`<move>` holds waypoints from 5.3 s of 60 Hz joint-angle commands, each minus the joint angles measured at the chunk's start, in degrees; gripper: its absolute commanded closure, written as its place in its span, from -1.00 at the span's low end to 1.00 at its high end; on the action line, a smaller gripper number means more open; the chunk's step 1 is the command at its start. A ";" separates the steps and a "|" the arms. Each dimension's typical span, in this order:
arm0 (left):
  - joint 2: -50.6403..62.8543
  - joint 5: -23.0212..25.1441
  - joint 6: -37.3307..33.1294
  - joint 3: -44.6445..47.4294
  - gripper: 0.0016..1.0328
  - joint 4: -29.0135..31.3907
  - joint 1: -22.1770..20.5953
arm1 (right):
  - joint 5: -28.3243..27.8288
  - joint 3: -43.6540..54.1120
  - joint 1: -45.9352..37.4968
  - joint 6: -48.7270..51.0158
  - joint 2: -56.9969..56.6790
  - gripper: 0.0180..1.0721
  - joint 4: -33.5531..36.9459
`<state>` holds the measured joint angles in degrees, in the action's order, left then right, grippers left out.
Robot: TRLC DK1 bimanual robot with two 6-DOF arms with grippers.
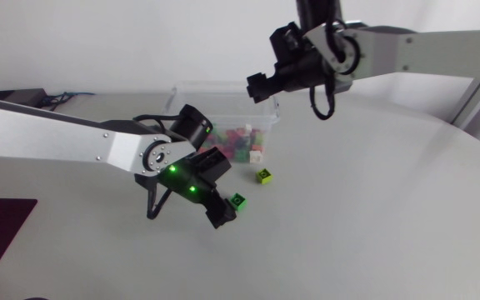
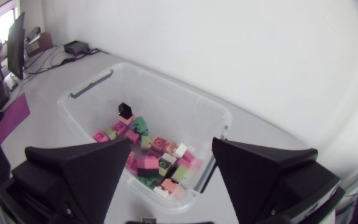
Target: Place the duplo bricks in the container
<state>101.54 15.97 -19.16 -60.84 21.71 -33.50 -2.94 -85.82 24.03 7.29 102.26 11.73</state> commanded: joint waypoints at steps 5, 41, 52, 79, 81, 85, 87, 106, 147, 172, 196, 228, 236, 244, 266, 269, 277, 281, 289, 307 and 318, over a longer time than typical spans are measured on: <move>4.11 -1.38 1.84 -2.71 -0.80 -0.27 -1.22 | -2.16 7.33 -3.38 -1.14 -7.69 -0.93 -0.21; 12.72 -4.54 5.80 -11.14 -0.59 -0.97 -2.10 | -5.32 28.08 -7.33 0.09 -18.67 -0.93 -1.27; 13.60 -4.63 6.50 -11.76 -0.12 -0.62 -2.45 | -5.15 31.68 -5.66 0.36 -19.03 -0.93 -1.27; 15.27 -6.47 7.47 -12.55 0.53 2.19 -3.24 | -4.27 34.05 -3.03 0.01 -19.03 -0.90 -0.92; 14.83 -6.47 7.38 -12.37 0.59 3.07 -3.07 | -4.00 33.97 -2.23 0.01 -17.62 -0.90 -0.65; 12.99 -6.47 6.76 -11.14 0.62 4.12 -2.80 | -3.48 34.32 -0.83 -0.17 -15.51 -0.90 -1.00; 11.49 -6.47 6.59 -10.09 0.62 4.12 -2.63 | -2.60 34.14 0.14 -0.17 -14.02 -0.90 -1.27; -2.40 -6.30 5.18 -5.08 0.61 5.18 0.54 | -1.19 25.88 2.86 -0.43 -0.13 -0.90 -0.48; -13.21 -3.75 9.58 -10.26 0.61 -2.91 11.35 | 3.20 8.57 3.57 -0.43 18.77 -0.39 6.47; -9.60 -3.57 14.59 -13.78 0.61 -12.57 16.27 | 4.96 10.85 4.01 -0.08 16.66 0.39 6.64; -2.66 -3.57 17.49 -16.86 0.60 -19.25 18.55 | 5.40 16.48 4.27 0.01 1.72 0.42 12.71; 3.76 -9.81 18.45 -19.84 -0.92 -22.86 19.35 | 5.31 7.16 5.50 -1.05 -10.94 0.42 21.94; 1.65 -10.17 17.22 -17.03 -0.92 -22.86 20.75 | 5.40 2.06 6.20 -1.58 -10.59 0.42 22.29; -2.75 -10.17 15.55 -12.64 -0.92 -22.77 22.77 | 5.31 -3.39 6.55 -1.84 -7.69 0.42 21.50; -18.30 -10.08 11.86 0.90 -0.91 -22.86 25.50 | 5.84 -15.69 8.05 -2.54 4.18 0.42 16.93; -19.97 -10.08 11.77 2.22 -0.91 -22.86 25.50 | 5.93 -15.96 8.14 -2.54 5.06 0.42 15.87; -24.37 -10.08 11.69 5.29 -0.91 -22.86 25.50 | 5.84 -14.81 7.96 -2.28 6.81 0.41 12.09; -26.30 -10.08 11.69 6.96 -0.91 -22.86 25.50 | 5.66 -13.76 7.61 -2.02 7.78 0.41 8.84; -28.68 -10.08 11.77 9.07 -0.91 -22.59 25.94 | 5.40 -14.46 7.08 -1.93 9.89 0.41 5.59; -34.04 -9.55 11.42 13.03 -0.91 -21.36 27.78 | 6.37 -20.26 7.70 -2.19 15.08 -0.93 4.36; -39.75 -9.55 10.72 14.78 -0.91 -20.48 27.69 | 9.00 -16.04 7.43 -1.22 9.36 -0.93 2.60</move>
<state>64.79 5.98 -7.25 -47.75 0.60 -6.09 4.82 -103.70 31.44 6.00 115.61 15.94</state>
